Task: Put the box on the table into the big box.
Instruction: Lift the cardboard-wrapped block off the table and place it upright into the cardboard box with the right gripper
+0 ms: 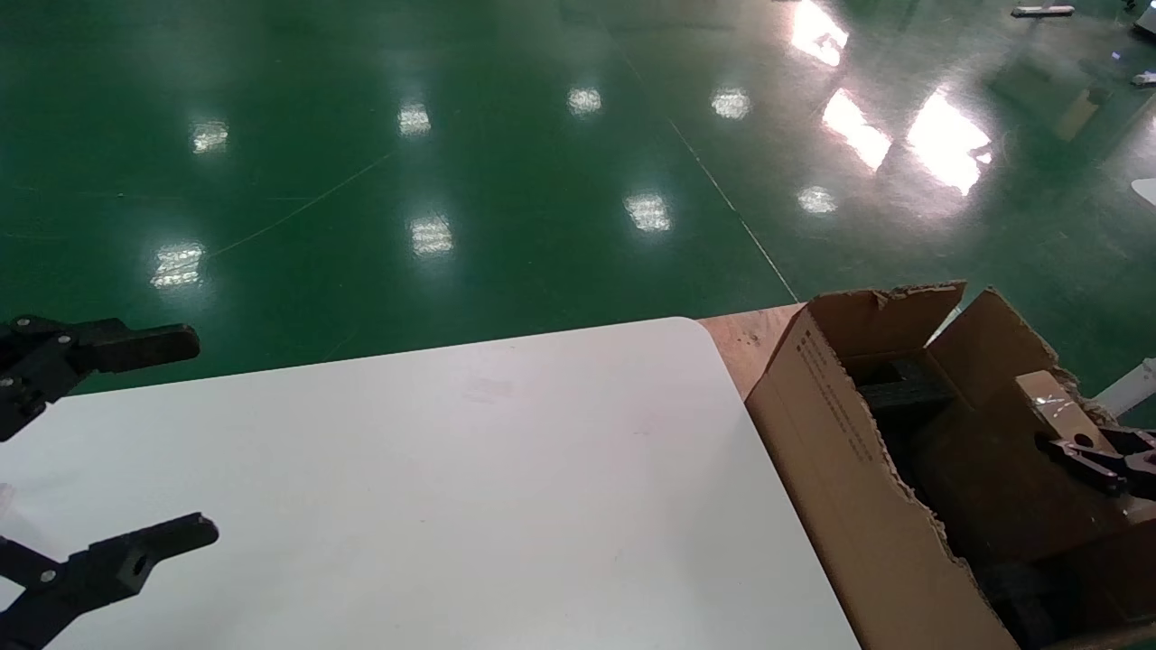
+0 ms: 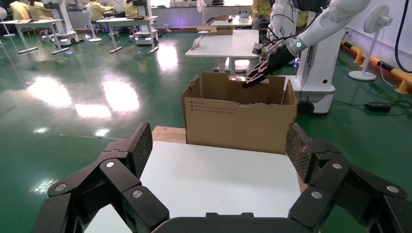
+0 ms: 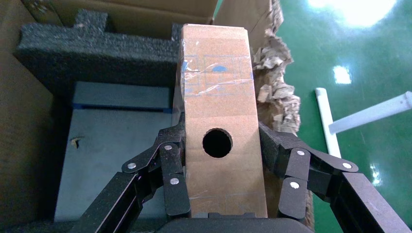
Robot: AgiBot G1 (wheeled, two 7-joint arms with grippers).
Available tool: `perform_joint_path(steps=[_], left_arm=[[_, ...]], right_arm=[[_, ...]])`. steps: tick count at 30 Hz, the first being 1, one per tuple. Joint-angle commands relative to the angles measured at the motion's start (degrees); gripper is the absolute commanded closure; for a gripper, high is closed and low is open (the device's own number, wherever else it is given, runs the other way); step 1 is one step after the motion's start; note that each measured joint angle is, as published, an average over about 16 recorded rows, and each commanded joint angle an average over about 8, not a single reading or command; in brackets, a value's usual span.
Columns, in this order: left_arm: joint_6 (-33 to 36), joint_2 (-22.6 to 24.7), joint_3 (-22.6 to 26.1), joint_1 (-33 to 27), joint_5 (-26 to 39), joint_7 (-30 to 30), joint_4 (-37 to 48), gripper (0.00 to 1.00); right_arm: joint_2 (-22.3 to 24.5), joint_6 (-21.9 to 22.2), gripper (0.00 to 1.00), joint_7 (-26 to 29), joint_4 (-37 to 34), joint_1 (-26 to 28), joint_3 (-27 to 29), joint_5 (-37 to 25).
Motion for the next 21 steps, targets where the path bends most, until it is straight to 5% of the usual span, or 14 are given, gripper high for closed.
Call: perform_joint_path(steps=[1, 8, 16, 21], left_arm=[[0.0, 0.0, 0.0, 0.0, 0.0, 0.0, 0.0, 0.00], [0.0, 0.0, 0.0, 0.0, 0.0, 0.0, 0.0, 0.00], [0.0, 0.0, 0.0, 0.0, 0.0, 0.0, 0.0, 0.00], [0.0, 0.0, 0.0, 0.0, 0.0, 0.0, 0.0, 0.00]], right_arm=[[0.0, 0.4, 1.00, 0.1, 0.3, -0.7, 0.4, 0.0], [-0.2, 1.5, 0.97, 0.9, 2.2, -2.5, 1.3, 0.0], [-0.2, 3.3, 0.06, 1.6, 4.8, -3.2, 1.3, -0.1], [-0.3, 3.9, 0.00, 1.9, 5.4, -3.4, 1.4, -0.2]])
